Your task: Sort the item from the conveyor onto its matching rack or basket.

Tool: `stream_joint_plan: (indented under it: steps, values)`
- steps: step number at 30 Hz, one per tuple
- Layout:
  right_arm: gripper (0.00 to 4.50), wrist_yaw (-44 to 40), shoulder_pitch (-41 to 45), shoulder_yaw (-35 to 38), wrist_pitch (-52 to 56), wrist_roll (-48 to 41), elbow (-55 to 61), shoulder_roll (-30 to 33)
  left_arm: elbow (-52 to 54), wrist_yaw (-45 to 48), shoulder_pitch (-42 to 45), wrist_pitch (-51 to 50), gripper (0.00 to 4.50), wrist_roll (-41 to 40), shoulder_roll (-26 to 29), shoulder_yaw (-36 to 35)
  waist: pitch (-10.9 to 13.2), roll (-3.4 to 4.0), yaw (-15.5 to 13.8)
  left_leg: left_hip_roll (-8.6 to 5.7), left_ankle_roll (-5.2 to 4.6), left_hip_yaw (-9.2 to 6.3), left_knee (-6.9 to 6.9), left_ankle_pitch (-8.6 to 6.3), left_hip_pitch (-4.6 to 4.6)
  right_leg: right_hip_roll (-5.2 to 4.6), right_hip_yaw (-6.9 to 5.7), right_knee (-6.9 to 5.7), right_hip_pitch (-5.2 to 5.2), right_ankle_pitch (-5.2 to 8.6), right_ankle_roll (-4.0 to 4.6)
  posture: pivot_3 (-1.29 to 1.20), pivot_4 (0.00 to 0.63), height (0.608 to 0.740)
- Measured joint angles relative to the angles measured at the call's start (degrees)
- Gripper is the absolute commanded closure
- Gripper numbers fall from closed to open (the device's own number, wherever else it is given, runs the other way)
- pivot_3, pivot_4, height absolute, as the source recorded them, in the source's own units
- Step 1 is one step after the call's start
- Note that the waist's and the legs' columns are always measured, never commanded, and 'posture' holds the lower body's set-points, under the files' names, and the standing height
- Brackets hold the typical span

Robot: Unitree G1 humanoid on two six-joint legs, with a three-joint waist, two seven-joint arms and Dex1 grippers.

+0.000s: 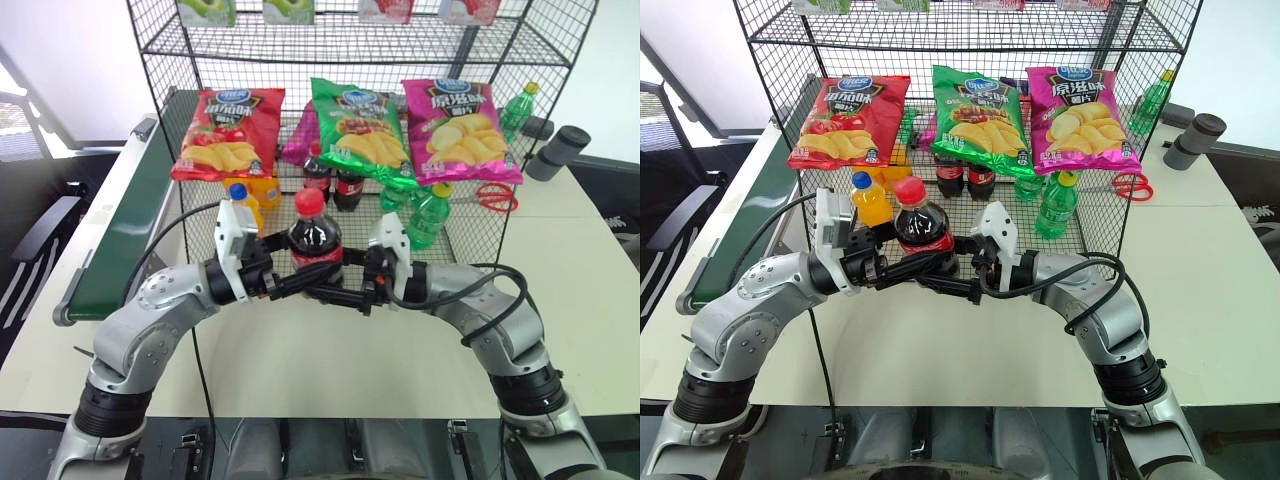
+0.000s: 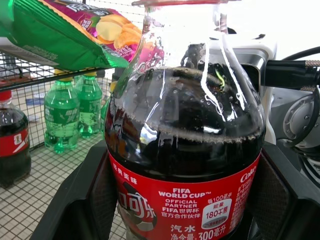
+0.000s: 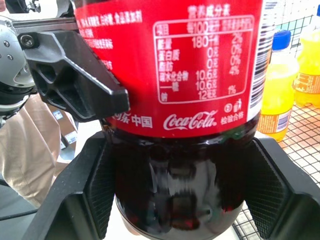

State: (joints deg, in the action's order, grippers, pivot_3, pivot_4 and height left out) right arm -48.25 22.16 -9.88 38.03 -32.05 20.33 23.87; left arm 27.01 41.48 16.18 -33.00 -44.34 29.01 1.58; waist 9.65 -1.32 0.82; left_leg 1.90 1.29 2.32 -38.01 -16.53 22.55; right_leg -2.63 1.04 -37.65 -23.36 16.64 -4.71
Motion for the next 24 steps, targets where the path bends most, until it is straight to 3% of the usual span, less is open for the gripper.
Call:
stream_joint_plan:
  steps: [3,4,10,15,20,24]
  values:
    - [1.63,0.0,0.0,-0.3,-0.1,0.3,0.0,-0.1,0.0,-0.2,0.0,-0.6,0.11,-0.3,-0.2,-0.2,0.0,0.0,0.0,0.0,0.0,0.0,0.0,0.0,0.0,0.0,0.0,0.0,0.0,0.0,0.0,0.0,0.15,0.734]
    - [1.63,0.0,-0.1,-0.6,-0.1,0.3,-0.3,-0.2,0.1,-0.2,0.0,-0.8,0.02,-0.5,-0.3,-0.2,0.0,0.0,0.0,0.0,0.0,0.0,0.0,0.0,0.0,-0.01,0.0,0.0,0.0,0.0,0.0,0.0,0.15,0.734]
    - [1.63,0.9,-0.5,-1.0,-1.0,1.3,-1.5,-0.5,0.6,-1.5,-0.9,-1.1,0.02,0.1,1.0,-1.3,0.0,0.0,0.0,0.0,0.0,0.0,0.0,0.0,0.0,-0.01,0.0,0.0,0.0,0.0,0.0,0.0,0.15,0.734]
    - [1.63,2.8,-1.1,-0.8,-4.0,3.6,-5.1,-2.0,2.8,-3.3,-4.5,-1.7,0.02,-0.8,3.1,-6.3,0.0,0.0,0.2,0.04,0.0,0.0,0.0,0.0,-0.01,-0.03,0.01,0.0,-0.01,0.0,0.0,0.0,0.15,0.734]
    - [1.63,5.7,-1.5,-0.8,-11.4,10.2,-13.3,-3.3,3.7,-5.5,-11.7,-0.5,0.02,1.9,5.2,-11.8,0.0,0.01,0.1,0.02,0.0,0.01,0.0,0.0,-0.02,-0.05,0.01,-0.01,0.0,0.0,0.01,0.0,0.15,0.734]
    - [1.63,10.0,-0.8,-1.1,-20.8,16.7,-22.9,-7.2,3.6,-6.4,-15.0,2.8,0.02,6.6,4.5,-11.7,0.0,0.01,0.1,0.0,0.0,0.07,0.0,0.0,-0.03,-0.04,0.04,-0.01,0.0,0.01,0.01,0.0,0.15,0.734]
